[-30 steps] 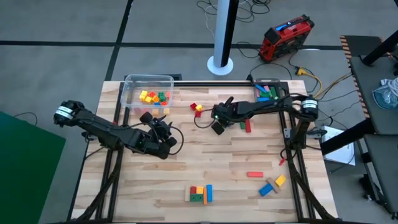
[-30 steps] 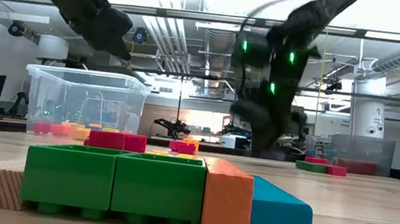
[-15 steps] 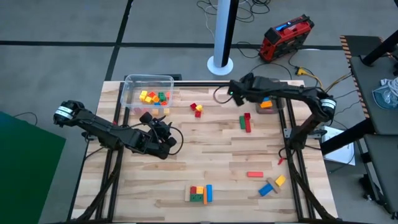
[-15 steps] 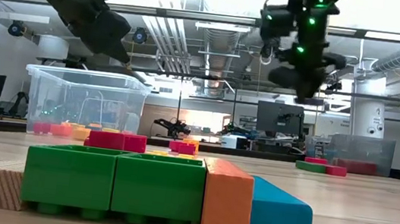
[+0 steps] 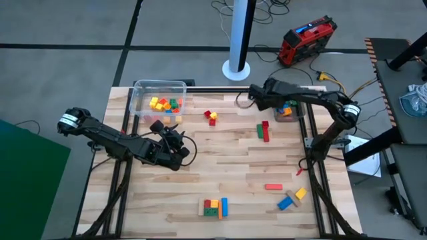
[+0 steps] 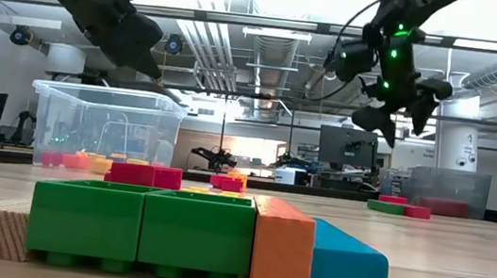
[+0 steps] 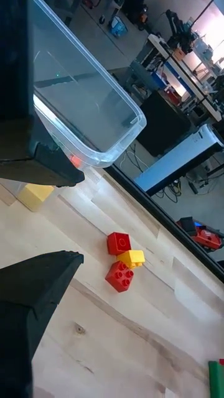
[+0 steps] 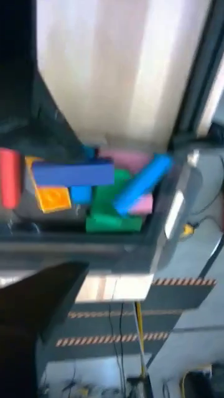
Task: Sort blocks by size
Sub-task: Put the blue rectangular wooden block into the black bin, then put the red square game piece into the transparent bin
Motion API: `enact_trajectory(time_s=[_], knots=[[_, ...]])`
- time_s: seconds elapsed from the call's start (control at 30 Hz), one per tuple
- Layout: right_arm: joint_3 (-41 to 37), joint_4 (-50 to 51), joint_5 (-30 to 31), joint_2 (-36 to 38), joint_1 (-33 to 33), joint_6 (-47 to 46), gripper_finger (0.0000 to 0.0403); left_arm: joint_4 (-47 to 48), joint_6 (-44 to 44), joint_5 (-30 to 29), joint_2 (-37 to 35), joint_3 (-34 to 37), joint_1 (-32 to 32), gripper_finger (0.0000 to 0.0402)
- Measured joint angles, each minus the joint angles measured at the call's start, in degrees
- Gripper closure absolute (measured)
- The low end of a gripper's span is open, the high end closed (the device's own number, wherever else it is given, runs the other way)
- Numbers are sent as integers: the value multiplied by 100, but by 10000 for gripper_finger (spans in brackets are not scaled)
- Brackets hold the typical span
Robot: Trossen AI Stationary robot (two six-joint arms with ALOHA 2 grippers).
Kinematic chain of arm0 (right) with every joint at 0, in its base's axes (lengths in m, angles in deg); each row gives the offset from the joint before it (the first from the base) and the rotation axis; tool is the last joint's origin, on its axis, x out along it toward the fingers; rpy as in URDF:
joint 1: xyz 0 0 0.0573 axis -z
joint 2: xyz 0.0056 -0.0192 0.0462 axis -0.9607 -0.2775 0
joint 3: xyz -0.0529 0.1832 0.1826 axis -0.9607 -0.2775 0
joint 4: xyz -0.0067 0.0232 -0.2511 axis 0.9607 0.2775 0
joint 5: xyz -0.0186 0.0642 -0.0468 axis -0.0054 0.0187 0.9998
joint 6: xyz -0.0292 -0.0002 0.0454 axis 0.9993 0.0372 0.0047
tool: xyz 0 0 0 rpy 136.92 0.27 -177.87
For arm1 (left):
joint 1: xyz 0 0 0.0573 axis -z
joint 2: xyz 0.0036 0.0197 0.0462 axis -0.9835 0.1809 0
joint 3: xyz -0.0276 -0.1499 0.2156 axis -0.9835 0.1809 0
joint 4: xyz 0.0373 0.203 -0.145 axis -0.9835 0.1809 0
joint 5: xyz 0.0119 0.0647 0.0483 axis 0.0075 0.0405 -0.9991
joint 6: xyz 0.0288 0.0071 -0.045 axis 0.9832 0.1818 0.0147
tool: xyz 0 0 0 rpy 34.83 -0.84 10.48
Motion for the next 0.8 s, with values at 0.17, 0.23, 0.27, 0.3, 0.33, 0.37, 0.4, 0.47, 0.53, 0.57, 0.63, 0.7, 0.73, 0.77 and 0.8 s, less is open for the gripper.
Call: enact_trajectory(time_s=[0.17, 0.23, 0.27, 0.3, 0.33, 0.37, 0.4, 0.47, 0.53, 0.57, 0.63, 0.7, 0.73, 0.77, 0.8], knots=[[-59, -299, 52, 8, -1118, -121, 51, -125, 12, 248, 0, 0, -2, 243], [-109, -490, 139, 8, -1610, -149, 45, -251, 36, 548, 0, 0, -2, 243], [-126, -556, 156, 8, -1836, -200, 45, -345, 41, 714, 0, 0, -2, 243], [-144, -610, 168, 8, -2042, -283, 46, -439, 43, 865, 0, 0, -2, 243], [-159, -660, 172, 8, -2251, -365, 47, -553, 51, 1000, 0, 0, -2, 243], [-177, -672, 185, 8, -2433, -477, 49, -714, 95, 1130, 0, 0, -2, 243], [-197, -668, 240, 8, -2602, -586, 52, -899, 161, 1249, 0, 0, -2, 243], [-247, -664, 431, 8, -2906, -832, 57, -1351, 391, 1433, 0, 4, -18, 243], [-301, -657, 521, 10, -3143, -1074, 62, -1912, 662, 1557, 25, 4, -66, 243], [-336, -657, 530, 10, -3238, -1168, 65, -2199, 788, 1636, 44, 7, -109, 243], [-408, -650, 633, 10, -3391, -1375, 70, -2789, 947, 1784, 115, 6, -260, 243], [-475, -621, 727, 12, -3519, -1530, 75, -3282, 1041, 2105, 207, 4, -468, 243], [-501, -590, 764, 14, -3568, -1580, 78, -3488, 1083, 2327, 269, 5, -580, 243], [-521, -553, 775, 19, -3612, -1639, 80, -3648, 1098, 2524, 333, 4, -700, 243], [-543, -532, 775, 39, -3650, -1669, 83, -3754, 1082, 2665, 397, 4, -825, 243]])
